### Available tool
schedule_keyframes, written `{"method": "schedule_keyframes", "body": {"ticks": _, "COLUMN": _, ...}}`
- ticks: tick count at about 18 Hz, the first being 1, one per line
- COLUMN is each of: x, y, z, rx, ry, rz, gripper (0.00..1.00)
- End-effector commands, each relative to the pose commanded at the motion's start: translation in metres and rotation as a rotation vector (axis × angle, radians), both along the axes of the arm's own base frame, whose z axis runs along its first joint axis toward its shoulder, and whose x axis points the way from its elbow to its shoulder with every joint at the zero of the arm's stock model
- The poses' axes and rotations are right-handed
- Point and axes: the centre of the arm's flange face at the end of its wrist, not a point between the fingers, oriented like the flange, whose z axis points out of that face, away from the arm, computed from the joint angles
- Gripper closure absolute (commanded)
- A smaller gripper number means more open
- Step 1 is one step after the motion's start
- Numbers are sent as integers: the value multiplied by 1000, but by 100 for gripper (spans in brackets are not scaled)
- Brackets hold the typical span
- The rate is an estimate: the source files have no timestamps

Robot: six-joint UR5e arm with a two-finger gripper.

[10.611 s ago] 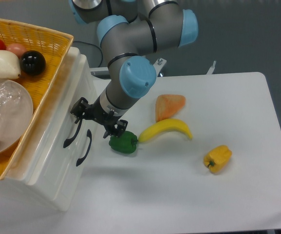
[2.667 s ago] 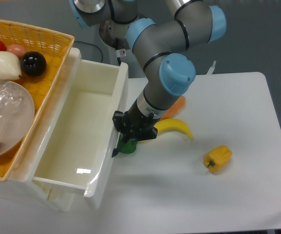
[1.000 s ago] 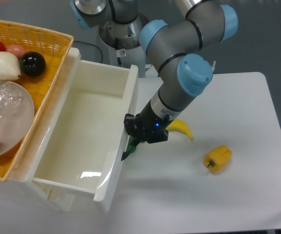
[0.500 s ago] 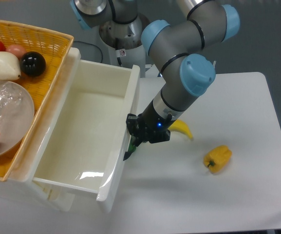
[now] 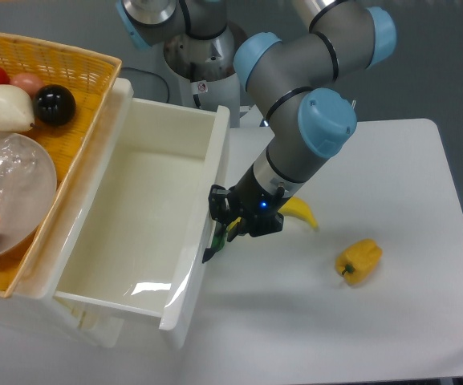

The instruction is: Slide open the top white drawer

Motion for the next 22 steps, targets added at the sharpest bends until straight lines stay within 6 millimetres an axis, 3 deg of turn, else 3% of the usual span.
{"method": "schedule_keyframes", "body": {"ticks": 9, "x": -9, "y": -7, "z": 1, "rx": 37, "ry": -8, "rz": -6, "gripper": 64}}
{"method": "schedule_keyframes", "body": {"ticks": 14, "x": -14, "y": -12, "z": 2, "rx": 53, "ry": -24, "rz": 7, "gripper": 52}}
{"method": "schedule_keyframes", "body": {"ticks": 20, "x": -18, "y": -15, "z": 3, "rx": 55, "ry": -23, "rz": 15, "gripper": 47}}
{"method": "schedule_keyframes", "body": {"ticks": 22, "x": -21, "y": -19, "z": 4, "rx": 56, "ry": -22, "rz": 22, "gripper": 41}}
